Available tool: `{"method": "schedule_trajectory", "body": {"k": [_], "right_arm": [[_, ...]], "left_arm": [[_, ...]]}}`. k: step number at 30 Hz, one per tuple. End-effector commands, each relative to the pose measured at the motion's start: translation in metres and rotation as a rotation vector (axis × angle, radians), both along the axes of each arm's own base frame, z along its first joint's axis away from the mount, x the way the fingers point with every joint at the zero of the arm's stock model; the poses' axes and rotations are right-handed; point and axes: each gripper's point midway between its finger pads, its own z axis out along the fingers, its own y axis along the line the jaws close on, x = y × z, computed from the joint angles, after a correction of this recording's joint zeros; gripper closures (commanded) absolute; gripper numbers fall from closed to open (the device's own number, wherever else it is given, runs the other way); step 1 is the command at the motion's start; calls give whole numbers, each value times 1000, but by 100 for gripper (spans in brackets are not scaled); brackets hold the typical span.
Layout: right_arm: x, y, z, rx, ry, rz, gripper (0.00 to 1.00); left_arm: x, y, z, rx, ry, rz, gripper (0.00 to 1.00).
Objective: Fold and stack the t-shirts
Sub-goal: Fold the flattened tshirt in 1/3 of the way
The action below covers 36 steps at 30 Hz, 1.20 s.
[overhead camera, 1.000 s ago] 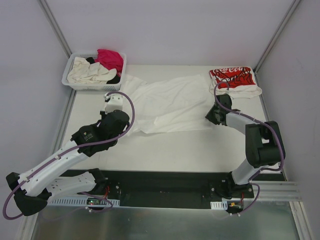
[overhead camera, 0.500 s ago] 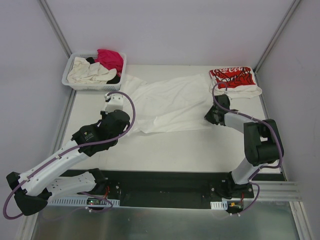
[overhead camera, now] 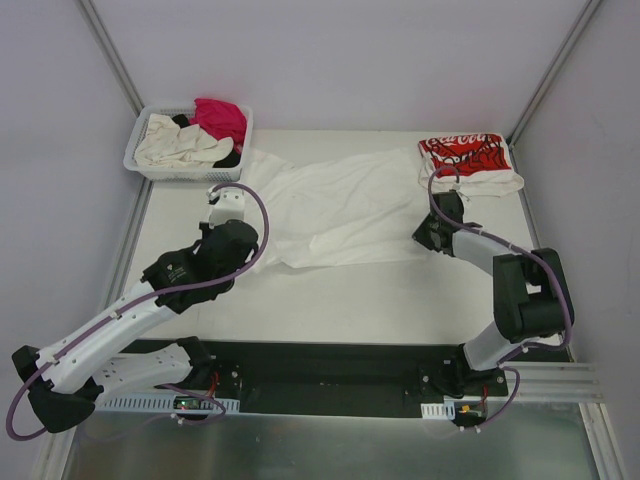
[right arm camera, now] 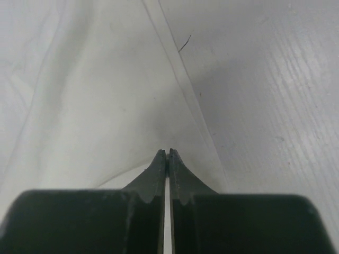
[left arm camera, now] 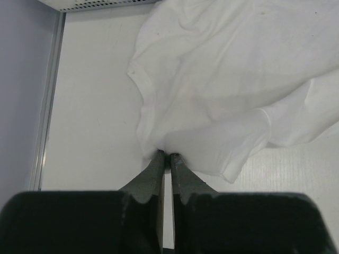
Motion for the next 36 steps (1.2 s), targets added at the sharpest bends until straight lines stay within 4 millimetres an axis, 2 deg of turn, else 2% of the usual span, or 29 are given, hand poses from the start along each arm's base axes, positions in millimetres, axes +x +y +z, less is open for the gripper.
{"method": "schedule_trajectory", "body": {"k": [1, 15, 24, 36], "right_arm": [[1, -20, 28, -39, -74, -60, 99], [-14, -42, 64, -72, -157, -109, 99], [-28, -67, 88, -125, -210, -158, 99], [-30, -90, 111, -139, -263, -208, 99]], "left_arm": [[0, 2, 2, -9, -13, 0, 100], [-2, 3, 0, -18, -12, -5, 100], [-2, 2, -1, -21, -7, -14, 100], [-5, 4, -2, -17, -6, -32, 100]]}}
